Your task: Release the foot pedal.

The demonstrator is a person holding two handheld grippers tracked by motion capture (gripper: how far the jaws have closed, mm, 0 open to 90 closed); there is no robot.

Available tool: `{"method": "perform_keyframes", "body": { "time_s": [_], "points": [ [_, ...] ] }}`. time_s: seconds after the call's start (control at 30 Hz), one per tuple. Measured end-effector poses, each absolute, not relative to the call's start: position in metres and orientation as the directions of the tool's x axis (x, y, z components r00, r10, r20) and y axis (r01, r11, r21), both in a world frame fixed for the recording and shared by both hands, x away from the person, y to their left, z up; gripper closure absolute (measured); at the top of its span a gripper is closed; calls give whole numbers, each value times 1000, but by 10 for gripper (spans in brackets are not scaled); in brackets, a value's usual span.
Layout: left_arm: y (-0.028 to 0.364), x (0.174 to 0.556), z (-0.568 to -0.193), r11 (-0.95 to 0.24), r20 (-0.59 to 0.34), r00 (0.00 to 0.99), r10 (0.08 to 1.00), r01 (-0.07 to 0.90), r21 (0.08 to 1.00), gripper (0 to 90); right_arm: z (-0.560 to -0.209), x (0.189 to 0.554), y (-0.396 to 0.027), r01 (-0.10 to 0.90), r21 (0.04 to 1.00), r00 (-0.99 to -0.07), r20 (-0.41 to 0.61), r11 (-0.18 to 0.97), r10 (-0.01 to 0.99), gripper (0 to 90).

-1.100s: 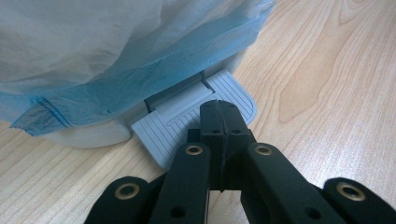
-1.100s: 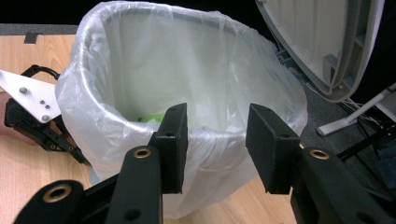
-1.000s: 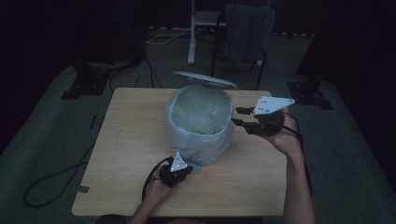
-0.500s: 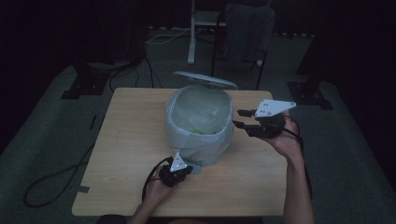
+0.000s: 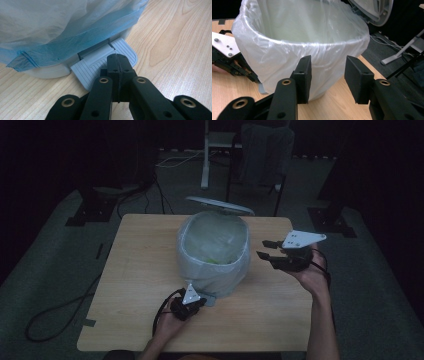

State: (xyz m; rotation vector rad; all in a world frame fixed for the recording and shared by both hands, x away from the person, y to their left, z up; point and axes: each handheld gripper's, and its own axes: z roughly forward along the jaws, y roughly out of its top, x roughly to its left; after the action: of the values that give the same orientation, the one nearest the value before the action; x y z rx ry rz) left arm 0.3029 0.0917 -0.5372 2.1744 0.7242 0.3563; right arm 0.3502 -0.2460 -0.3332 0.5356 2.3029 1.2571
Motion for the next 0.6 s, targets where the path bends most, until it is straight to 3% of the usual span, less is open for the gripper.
{"method": "perform_keyframes", "body": {
  "time_s": [0.6],
  "points": [
    [92,301,-532,-511,29,783,621,377,772,828,-352,353,-256,174,853,-805,-164,492,570,557]
  ]
}}
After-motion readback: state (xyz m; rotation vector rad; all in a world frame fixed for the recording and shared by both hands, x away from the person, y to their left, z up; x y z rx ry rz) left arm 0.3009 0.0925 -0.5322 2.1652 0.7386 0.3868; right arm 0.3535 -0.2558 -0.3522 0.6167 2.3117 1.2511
